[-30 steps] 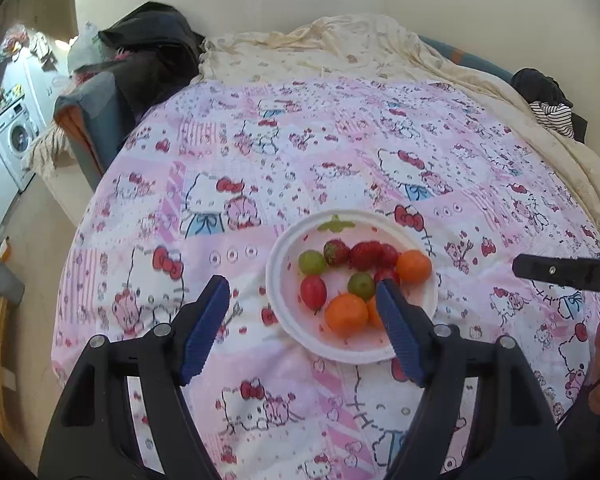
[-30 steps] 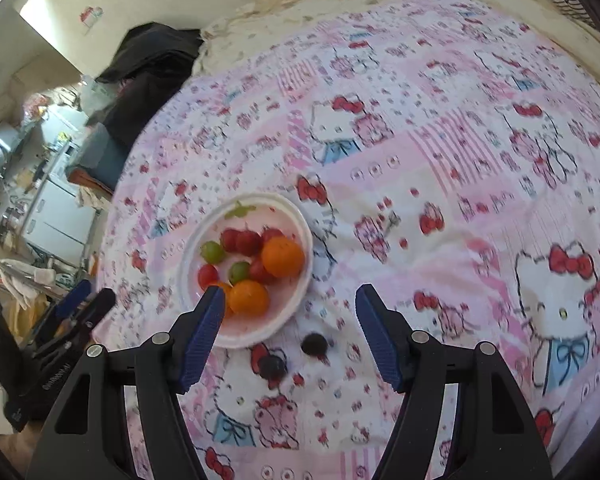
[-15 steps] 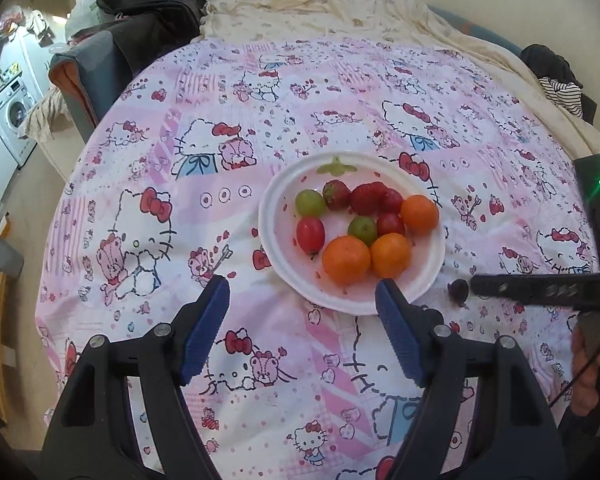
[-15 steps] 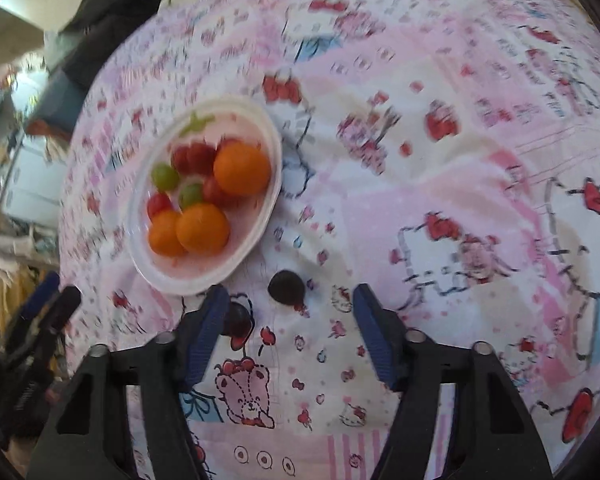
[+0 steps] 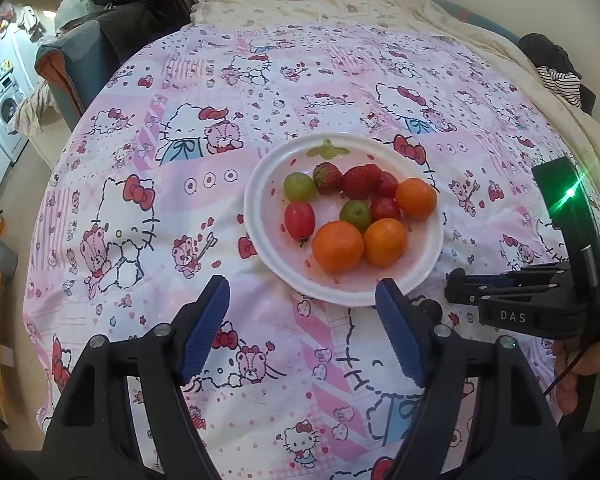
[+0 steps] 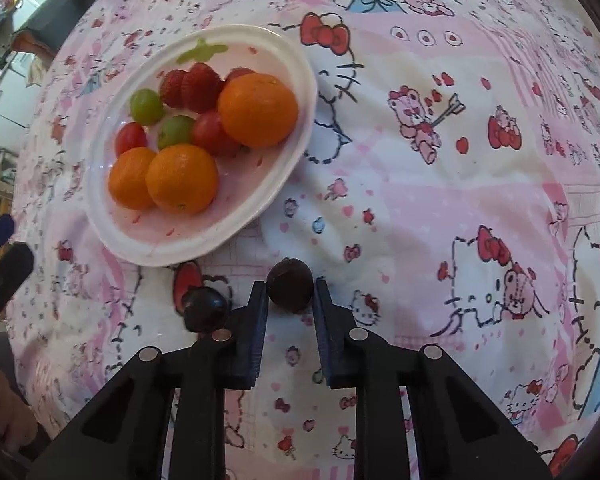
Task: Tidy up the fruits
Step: 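Grasp a dark plum with the right tool while the left tool grasps another plum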
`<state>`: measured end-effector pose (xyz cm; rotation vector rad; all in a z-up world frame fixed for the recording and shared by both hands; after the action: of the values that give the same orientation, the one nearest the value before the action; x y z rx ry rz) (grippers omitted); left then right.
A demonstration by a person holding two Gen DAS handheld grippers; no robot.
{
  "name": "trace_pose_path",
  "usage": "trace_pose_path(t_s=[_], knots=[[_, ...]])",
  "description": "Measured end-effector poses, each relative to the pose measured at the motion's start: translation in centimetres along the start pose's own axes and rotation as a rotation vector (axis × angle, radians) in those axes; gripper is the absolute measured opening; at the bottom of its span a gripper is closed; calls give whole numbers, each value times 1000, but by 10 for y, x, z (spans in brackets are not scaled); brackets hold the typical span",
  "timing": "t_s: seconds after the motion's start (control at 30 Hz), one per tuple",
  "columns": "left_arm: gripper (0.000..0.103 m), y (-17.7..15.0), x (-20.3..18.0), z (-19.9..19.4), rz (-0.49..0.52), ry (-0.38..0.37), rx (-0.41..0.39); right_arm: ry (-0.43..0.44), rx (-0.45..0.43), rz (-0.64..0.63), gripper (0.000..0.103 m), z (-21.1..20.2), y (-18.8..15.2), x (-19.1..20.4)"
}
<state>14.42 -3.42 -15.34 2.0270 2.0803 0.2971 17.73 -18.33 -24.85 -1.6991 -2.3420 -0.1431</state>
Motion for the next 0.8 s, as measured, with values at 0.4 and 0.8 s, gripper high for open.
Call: trace_pose_path(t_s=[0.4,0.8], knots=[[73,-8,-27,17,71,12,65,190,-170,133,23,-68,-9,-24],[59,-23,-94,66,60,-94,214,220,-208,207,23,-84,-5,-49]])
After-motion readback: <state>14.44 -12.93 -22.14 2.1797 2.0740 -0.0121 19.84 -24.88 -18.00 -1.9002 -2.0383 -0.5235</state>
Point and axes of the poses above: each gripper's, at about its wrist camera, not at the fingertips, and z roughly the way its jaws point, x to its left, y to its top, the point moved 10 cm from there along z, roughly the way its jaws point, and after that the axes turned 15 degrees about x, right-handed, at the moved point
